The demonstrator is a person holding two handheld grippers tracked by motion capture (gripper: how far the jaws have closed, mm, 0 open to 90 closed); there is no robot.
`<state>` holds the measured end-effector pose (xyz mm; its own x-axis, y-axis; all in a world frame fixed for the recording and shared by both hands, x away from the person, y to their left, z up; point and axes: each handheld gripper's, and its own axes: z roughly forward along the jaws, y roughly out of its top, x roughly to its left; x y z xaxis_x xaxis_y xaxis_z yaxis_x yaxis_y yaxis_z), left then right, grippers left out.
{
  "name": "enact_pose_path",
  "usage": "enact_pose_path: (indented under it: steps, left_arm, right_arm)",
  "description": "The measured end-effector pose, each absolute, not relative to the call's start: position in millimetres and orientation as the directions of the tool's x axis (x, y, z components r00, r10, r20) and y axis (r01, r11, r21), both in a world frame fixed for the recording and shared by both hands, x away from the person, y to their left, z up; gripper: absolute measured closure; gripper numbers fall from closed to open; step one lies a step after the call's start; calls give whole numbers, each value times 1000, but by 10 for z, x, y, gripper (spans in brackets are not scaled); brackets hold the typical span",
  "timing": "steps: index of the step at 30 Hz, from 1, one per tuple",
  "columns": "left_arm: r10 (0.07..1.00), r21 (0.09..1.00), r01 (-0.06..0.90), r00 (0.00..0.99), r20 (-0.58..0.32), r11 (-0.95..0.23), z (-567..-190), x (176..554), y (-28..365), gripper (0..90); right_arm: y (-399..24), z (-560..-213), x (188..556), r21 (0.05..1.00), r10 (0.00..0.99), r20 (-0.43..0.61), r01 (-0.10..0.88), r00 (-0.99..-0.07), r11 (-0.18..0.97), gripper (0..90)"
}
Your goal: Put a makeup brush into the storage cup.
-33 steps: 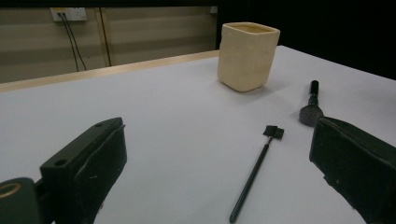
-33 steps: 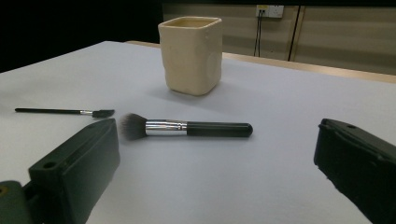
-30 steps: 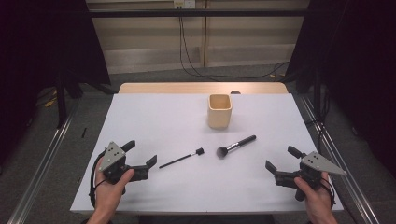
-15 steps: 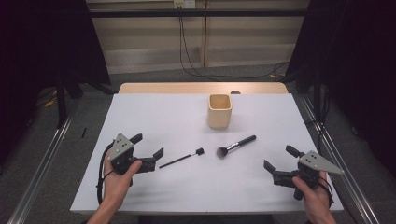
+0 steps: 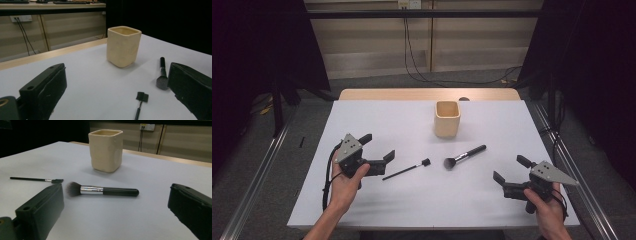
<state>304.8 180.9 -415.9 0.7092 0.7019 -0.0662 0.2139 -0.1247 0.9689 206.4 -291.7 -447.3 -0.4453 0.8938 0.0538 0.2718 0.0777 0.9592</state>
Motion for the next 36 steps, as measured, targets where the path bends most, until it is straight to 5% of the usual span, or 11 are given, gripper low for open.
enact_pose_path:
  steps: [24,36]
  left_arm:
    - [618,932,264,784,-57,-250,-4160,3364,1436,21]
    - [593,820,371,804,-47,-436,-4117,3434,1410,38]
  right_arm:
    - [-2922,-4475,2039,959,894,49,271,-445,82,1]
    - [-2906,-4479,2047,957,895,49,276,-444,84,1]
